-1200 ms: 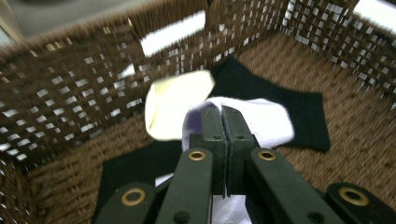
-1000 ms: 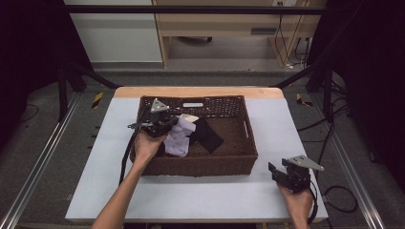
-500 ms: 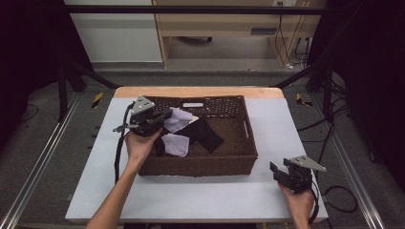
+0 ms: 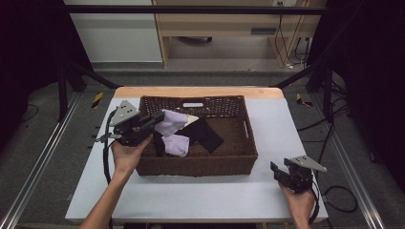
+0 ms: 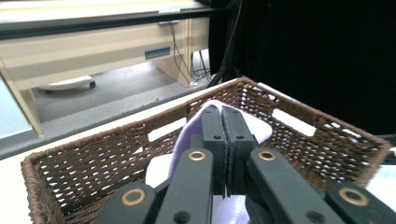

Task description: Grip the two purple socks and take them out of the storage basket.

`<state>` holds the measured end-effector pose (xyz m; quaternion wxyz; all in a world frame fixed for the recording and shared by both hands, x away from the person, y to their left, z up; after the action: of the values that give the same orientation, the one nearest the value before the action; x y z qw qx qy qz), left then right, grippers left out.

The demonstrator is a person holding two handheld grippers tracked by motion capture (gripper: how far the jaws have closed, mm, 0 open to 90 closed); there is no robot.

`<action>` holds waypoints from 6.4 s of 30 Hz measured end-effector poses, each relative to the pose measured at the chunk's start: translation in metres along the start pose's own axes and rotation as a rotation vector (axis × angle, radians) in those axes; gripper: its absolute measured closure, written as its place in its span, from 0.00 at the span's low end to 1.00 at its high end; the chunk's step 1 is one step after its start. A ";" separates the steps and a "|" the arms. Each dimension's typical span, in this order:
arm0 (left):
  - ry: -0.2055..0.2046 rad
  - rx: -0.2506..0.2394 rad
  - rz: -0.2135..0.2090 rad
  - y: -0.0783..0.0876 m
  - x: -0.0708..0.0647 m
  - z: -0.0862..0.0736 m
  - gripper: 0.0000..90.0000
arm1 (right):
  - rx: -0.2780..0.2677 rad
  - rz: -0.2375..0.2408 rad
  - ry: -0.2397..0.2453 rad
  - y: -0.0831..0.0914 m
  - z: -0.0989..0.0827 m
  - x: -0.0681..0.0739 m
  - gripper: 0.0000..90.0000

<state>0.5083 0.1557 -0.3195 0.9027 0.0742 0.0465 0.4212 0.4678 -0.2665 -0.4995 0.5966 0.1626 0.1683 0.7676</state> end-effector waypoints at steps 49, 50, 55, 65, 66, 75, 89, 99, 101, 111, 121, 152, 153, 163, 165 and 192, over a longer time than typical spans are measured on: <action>-0.043 0.114 -0.181 0.094 -0.070 -0.082 0.98 | -0.008 0.004 0.003 0.004 -0.002 0.004 0.48; -0.043 0.114 -0.181 0.094 -0.070 -0.082 0.98 | -0.008 0.004 0.003 0.004 -0.002 0.004 0.48; -0.020 0.200 -0.193 0.083 -0.072 -0.111 0.98 | -0.010 0.006 0.002 0.005 -0.002 0.005 0.48; 0.001 0.330 -0.200 0.061 -0.075 -0.154 0.98 | -0.002 0.004 0.004 0.004 -0.005 0.004 0.48; 0.001 0.344 -0.201 0.059 -0.075 -0.158 0.98 | 0.000 0.004 0.005 0.003 -0.005 0.005 0.48; 0.019 0.401 -0.160 0.047 -0.067 -0.175 0.90 | 0.019 0.013 0.008 -0.001 -0.009 0.007 0.48; 0.034 0.304 -0.088 0.061 -0.059 -0.146 0.57 | 0.012 0.014 0.008 0.000 -0.009 0.007 0.48; 0.019 0.224 -0.053 0.064 -0.046 -0.111 0.57 | 0.013 0.005 0.006 0.001 -0.007 0.007 0.49; 0.008 0.201 -0.043 0.063 -0.044 -0.102 0.57 | 0.013 0.004 0.007 0.000 -0.007 0.007 0.48; -0.014 0.155 0.035 0.039 -0.016 -0.059 0.55 | -0.008 0.003 0.022 0.001 -0.004 0.008 0.49; -0.021 0.185 0.089 -0.004 0.014 -0.043 0.53 | -0.015 0.006 0.019 0.001 -0.003 0.006 0.49; -0.007 0.428 0.201 -0.096 0.062 -0.085 0.53 | -0.009 0.008 0.017 -0.002 -0.002 0.005 0.48; -0.006 0.437 0.209 -0.097 0.063 -0.086 0.53 | -0.010 0.005 0.022 -0.003 -0.002 0.005 0.48; 0.001 0.503 0.199 -0.109 0.065 -0.095 0.55 | -0.003 0.007 0.028 -0.004 -0.002 0.007 0.48; -0.037 0.539 0.204 -0.110 0.063 -0.099 0.54 | -0.004 0.007 0.029 -0.004 -0.002 0.007 0.48; -0.014 0.824 0.153 -0.114 0.054 -0.133 0.57 | 0.008 0.016 0.024 -0.005 -0.004 0.008 0.46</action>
<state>0.6092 0.1376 -0.4712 0.7640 0.4352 0.1995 0.4325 0.4681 -0.2575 -0.5045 0.5876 0.1571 0.1773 0.7737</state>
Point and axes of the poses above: each handheld gripper's, and its own axes: y roughly backward along the jaws, z roughly out of its top, x roughly to its left, the point moved 6 cm from there along -y, roughly forward along the jaws, and after that the axes turned 6 degrees about -x, right-handed, at the moved point
